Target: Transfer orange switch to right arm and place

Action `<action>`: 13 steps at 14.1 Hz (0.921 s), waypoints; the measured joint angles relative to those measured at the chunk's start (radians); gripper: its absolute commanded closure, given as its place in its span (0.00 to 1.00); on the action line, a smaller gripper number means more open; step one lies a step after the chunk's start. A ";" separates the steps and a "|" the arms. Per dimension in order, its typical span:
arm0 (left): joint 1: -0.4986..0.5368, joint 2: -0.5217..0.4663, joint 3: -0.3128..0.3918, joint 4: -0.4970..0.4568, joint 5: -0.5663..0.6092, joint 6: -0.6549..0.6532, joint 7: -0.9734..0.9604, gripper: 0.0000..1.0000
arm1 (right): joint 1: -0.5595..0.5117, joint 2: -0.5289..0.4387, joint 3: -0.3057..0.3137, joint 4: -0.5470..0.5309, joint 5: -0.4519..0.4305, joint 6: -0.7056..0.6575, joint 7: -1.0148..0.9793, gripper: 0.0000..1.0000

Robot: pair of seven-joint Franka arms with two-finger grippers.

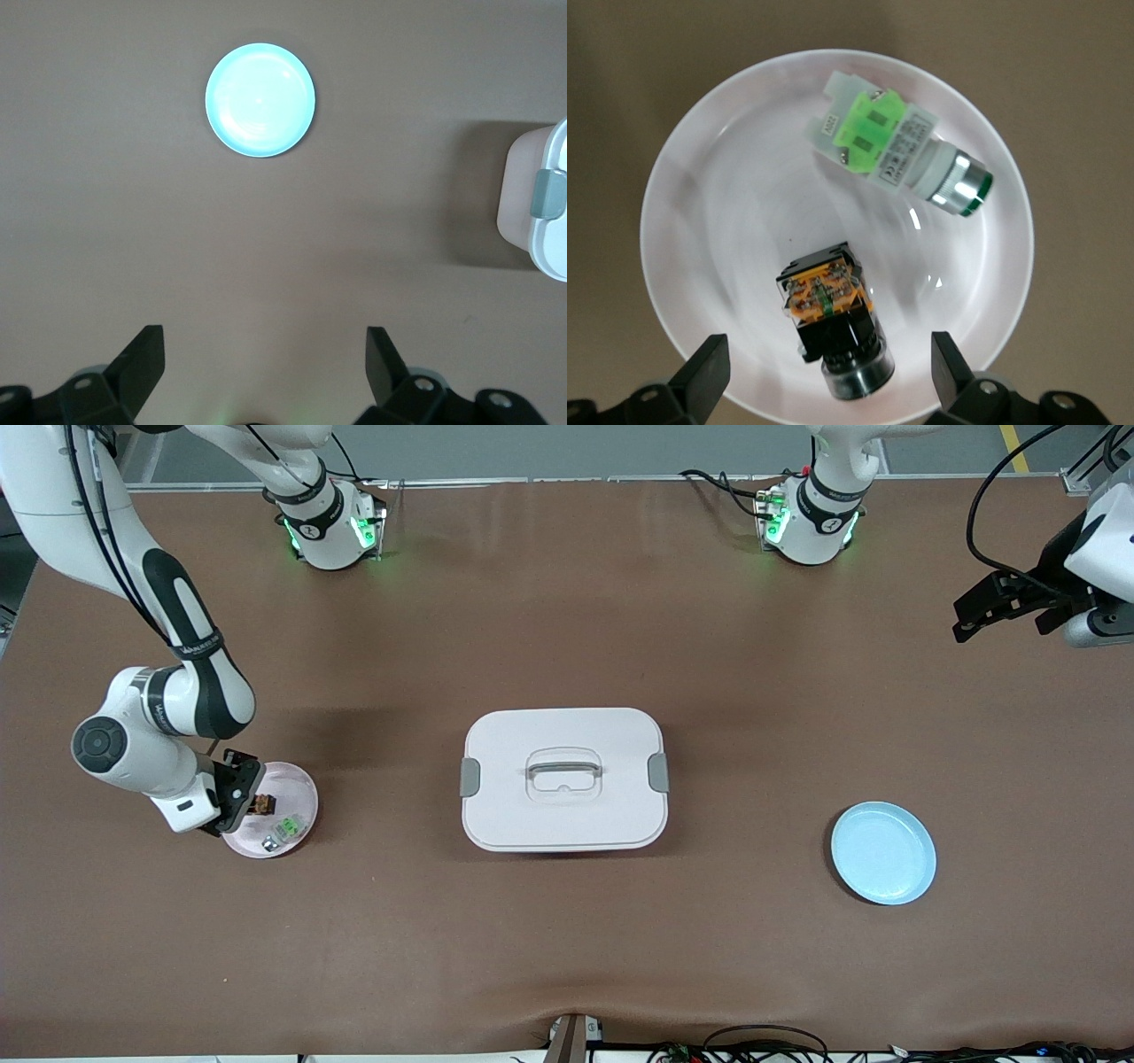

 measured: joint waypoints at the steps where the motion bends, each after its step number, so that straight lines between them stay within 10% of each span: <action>1: -0.001 0.000 0.000 0.000 0.000 0.000 0.000 0.00 | 0.000 -0.016 0.001 0.004 0.000 -0.022 0.048 0.00; 13: 0.000 0.000 0.000 0.019 0.000 0.001 0.013 0.00 | 0.003 -0.082 0.006 0.292 0.000 -0.450 0.320 0.00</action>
